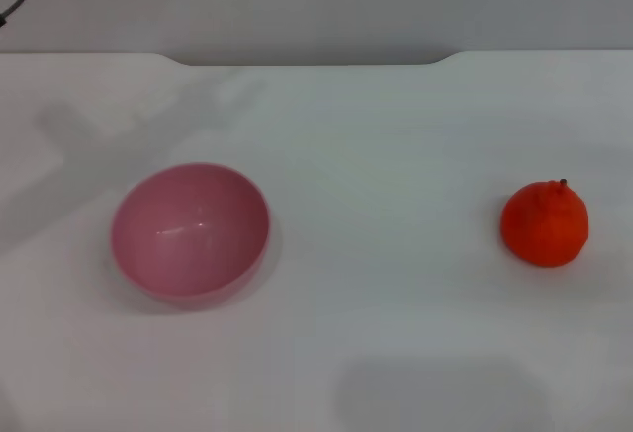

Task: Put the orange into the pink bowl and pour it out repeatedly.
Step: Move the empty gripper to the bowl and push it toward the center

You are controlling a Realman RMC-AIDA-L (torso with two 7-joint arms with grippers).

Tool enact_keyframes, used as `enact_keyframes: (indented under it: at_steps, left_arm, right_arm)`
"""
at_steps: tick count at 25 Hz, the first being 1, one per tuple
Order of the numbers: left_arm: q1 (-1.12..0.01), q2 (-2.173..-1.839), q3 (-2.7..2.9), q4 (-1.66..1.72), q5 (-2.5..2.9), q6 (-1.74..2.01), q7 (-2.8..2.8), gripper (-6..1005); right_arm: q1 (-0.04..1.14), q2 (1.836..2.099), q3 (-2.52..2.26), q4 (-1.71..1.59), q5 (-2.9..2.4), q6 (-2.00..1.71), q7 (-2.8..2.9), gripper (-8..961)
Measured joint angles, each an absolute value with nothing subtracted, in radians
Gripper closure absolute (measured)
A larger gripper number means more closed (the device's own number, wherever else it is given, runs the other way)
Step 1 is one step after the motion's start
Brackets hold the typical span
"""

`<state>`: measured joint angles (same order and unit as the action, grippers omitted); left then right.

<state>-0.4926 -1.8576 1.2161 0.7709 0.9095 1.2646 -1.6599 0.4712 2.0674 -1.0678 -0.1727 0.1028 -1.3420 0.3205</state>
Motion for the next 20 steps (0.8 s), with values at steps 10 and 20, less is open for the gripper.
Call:
enact_keyframes:
  at_steps: [10,20]
  left_arm:
    - [-0.544,-1.805,1.006,0.986,1.602,1.411,-2.204,478]
    - [-0.668,-1.891,0.983,1.17,2.242,1.641,-2.433,479]
  right_arm:
    - [0.473,2.058,-1.066,-0.176,0.103,-1.34,0.321,498]
    - [0.474,2.056,-1.063,-0.178,0.103,-1.34,0.321,498]
